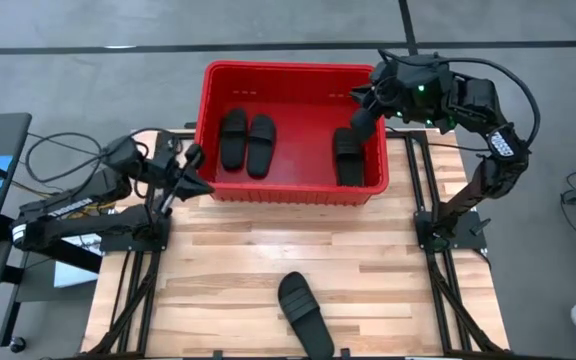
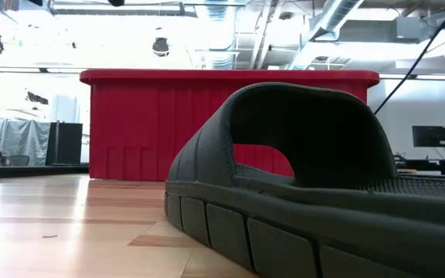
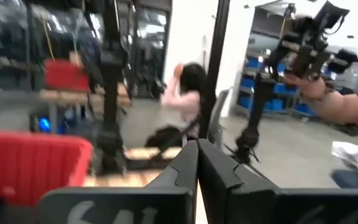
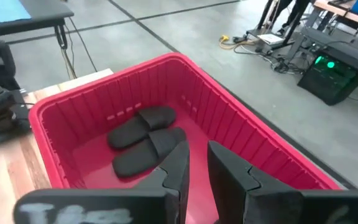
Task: Pick and place slides into bin
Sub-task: Put the slipper into the organizer bin
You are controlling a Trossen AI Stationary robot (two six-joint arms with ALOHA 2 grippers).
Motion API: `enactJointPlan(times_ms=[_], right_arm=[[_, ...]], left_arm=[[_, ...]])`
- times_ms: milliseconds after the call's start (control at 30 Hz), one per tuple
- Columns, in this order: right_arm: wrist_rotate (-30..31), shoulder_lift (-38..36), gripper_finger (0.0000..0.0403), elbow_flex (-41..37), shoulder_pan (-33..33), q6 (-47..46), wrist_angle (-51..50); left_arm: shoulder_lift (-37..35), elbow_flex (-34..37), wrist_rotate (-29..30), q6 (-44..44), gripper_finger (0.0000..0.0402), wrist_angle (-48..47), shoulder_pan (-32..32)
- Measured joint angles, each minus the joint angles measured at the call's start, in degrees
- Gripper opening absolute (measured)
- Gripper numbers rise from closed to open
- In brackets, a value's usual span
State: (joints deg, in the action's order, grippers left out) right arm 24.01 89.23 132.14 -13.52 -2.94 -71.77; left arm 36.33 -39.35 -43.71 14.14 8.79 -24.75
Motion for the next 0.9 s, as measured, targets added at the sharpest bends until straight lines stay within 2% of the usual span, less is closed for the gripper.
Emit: enactJointPlan(times_ms=[333, 733, 900], right_arm=[[-0.1, 0.0, 0.0051, 0.0, 0.0, 0.0, 0.0], [-0.1, 0.0, 0.0051, 0.0, 0.0, 0.0, 0.0], [-0.1, 0.0, 0.0051, 0.0, 0.0, 0.0, -0.7]], left_arm=[[0.4, 0.0, -0.6, -4.7, 0.0000, -14.4, 0.0], [0.4, -0.1, 1.3, -7.6, 0.0000, -16.9, 0.3], [0.4, -2.8, 5.9, -10.3, 0.0005, -21.3, 3.4]])
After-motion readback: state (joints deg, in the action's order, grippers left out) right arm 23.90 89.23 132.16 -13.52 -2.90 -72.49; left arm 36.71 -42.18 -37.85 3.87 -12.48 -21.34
